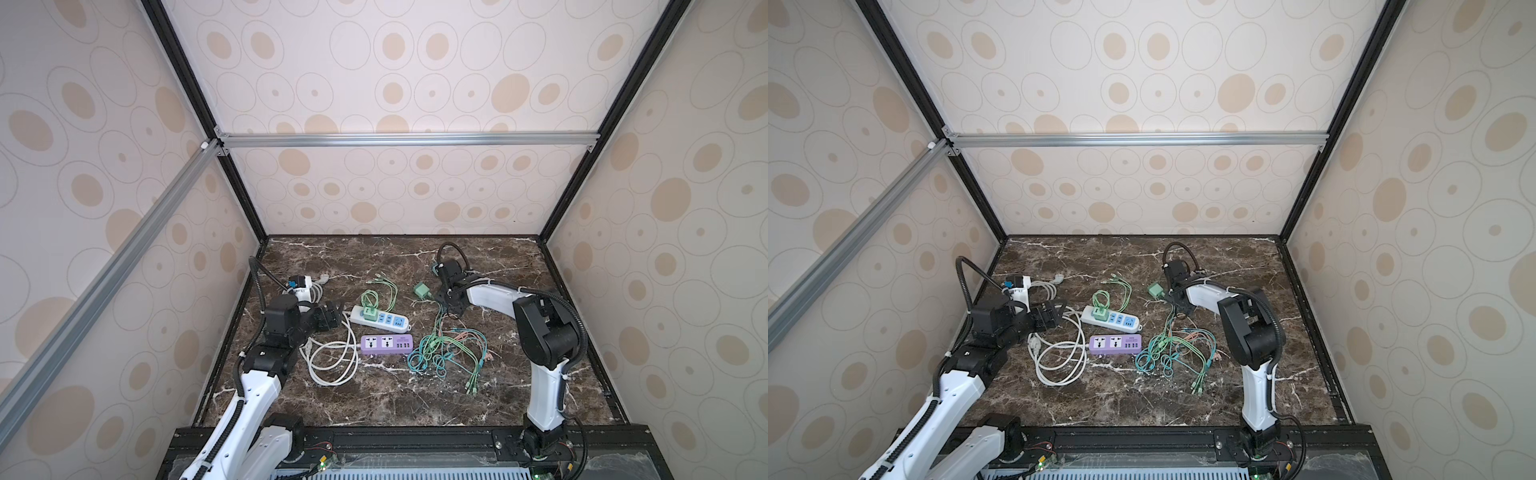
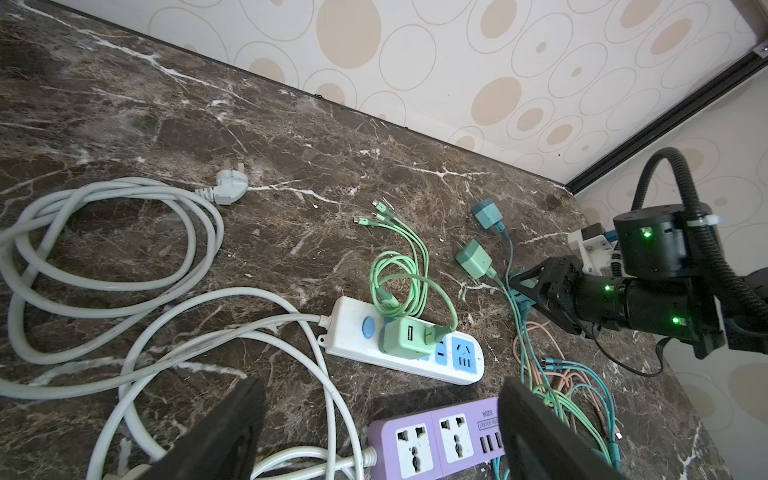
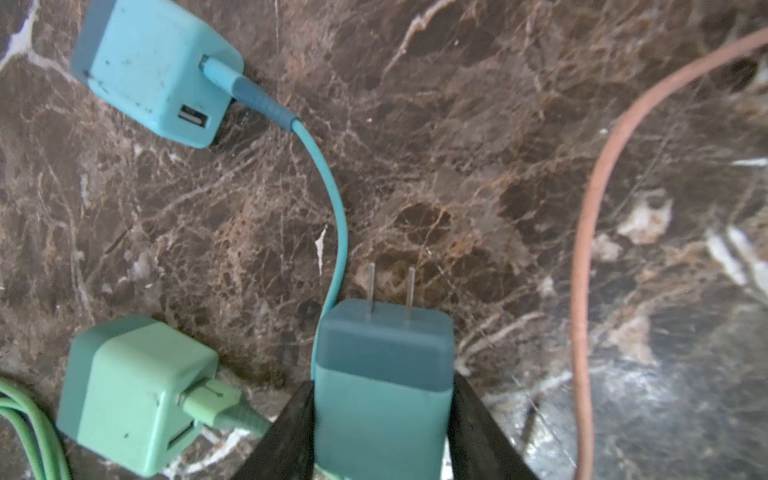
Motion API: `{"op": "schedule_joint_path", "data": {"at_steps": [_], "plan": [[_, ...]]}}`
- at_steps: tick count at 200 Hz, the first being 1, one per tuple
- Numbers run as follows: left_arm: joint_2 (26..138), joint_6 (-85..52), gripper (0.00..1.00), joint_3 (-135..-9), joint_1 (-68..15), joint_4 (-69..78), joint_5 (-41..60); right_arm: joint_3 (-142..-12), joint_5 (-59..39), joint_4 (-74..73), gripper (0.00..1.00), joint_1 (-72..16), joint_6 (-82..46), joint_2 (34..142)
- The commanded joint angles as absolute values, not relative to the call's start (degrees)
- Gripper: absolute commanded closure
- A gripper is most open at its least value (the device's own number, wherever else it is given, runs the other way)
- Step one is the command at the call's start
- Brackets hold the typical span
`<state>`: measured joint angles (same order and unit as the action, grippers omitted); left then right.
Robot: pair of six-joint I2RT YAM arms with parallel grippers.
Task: Insert the plug
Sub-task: 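Lower the right gripper and close it on the dark-teal charger, then lift the teal charger and carry it toward the left gripper while the left gripper advances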
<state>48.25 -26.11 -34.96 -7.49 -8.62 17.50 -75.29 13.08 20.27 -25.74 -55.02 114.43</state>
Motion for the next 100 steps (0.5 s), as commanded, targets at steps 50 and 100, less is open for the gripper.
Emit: {"op": "schedule_joint_path", "data": {"at_steps": [50,100], "plan": [[51.33,-26.9,0.12,-35.68,-7.12,-4.89,21.76,-74.15,13.57,19.91,0.64,-25.7,-37.13,109.14],[51.58,-27.29,0.12,-35.77,-7.15,-2.05,29.06,-71.33,6.69,14.41,0.66,-25.79,-22.09,101.04]]}}
